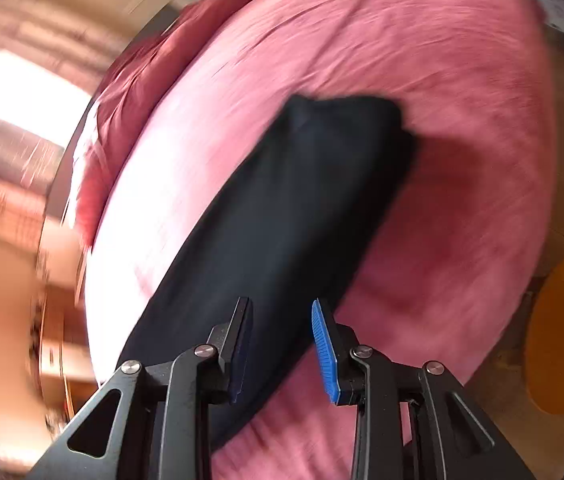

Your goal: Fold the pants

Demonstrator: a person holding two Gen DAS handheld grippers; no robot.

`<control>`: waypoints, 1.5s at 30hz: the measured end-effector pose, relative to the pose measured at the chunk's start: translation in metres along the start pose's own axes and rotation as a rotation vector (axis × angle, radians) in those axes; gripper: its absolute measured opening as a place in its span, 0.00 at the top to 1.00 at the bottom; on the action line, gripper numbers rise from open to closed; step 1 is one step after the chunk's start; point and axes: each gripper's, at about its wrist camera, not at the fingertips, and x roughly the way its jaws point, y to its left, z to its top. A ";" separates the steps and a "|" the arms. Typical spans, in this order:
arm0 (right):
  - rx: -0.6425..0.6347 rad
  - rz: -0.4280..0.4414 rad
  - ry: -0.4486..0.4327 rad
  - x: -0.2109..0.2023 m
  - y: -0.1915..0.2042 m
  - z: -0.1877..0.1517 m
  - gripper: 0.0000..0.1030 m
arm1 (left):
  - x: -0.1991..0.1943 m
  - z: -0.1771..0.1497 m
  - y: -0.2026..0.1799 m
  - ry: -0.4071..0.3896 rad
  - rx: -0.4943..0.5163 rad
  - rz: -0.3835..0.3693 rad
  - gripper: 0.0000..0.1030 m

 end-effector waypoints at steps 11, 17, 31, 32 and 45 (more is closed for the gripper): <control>0.031 -0.084 -0.094 0.006 -0.023 0.069 0.94 | 0.018 0.005 -0.039 0.041 0.075 0.021 0.72; 0.048 -0.152 -0.034 0.022 -0.038 0.067 0.92 | 0.034 0.011 -0.046 0.073 0.084 0.033 0.72; 0.290 0.177 -0.043 -0.001 -0.099 0.017 0.64 | 0.073 0.023 -0.111 0.104 0.209 -0.071 0.71; 0.302 0.191 -0.053 -0.001 -0.103 0.019 0.64 | 0.077 0.023 -0.113 0.115 0.212 -0.073 0.71; 0.114 0.200 -0.067 -0.023 -0.059 0.050 0.85 | 0.102 0.029 -0.130 0.149 0.178 -0.060 0.71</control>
